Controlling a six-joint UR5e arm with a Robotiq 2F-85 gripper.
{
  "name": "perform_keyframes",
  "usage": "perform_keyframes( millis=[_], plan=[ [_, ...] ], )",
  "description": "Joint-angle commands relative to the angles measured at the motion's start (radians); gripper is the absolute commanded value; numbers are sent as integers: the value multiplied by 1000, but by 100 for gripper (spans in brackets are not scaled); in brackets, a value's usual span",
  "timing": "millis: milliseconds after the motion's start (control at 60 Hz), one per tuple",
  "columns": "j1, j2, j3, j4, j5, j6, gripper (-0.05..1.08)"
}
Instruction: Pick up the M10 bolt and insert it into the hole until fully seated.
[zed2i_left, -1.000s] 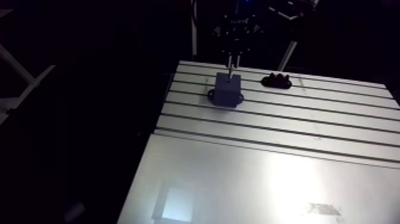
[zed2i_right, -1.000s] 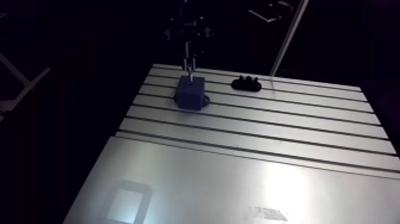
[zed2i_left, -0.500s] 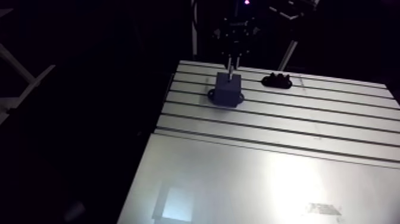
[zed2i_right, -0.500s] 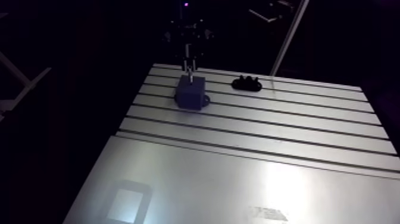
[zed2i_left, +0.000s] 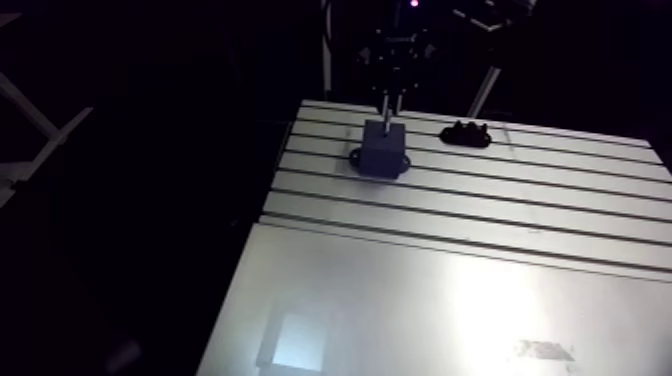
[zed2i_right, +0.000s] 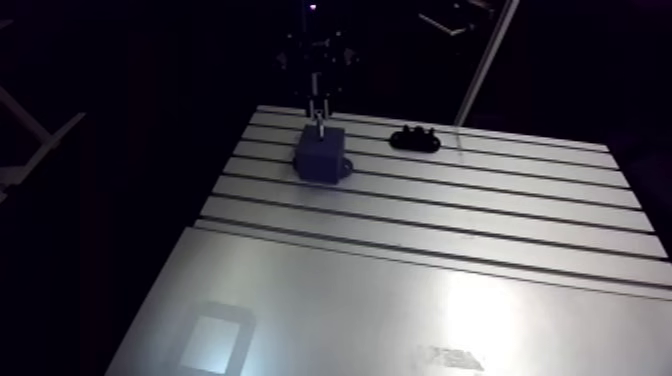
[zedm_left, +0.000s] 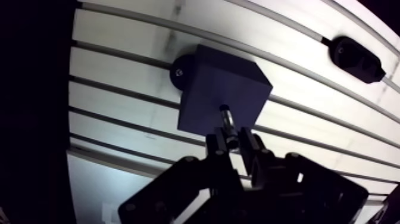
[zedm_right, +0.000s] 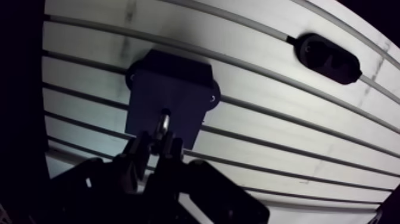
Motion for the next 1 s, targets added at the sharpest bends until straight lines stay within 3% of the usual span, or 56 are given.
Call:
perform_keyframes(
  millis=[17, 1000],
  plan=[
    [0, 3, 0, -1, 0, 0, 108],
    [0, 12, 7, -6, 0, 0, 108]
  ],
)
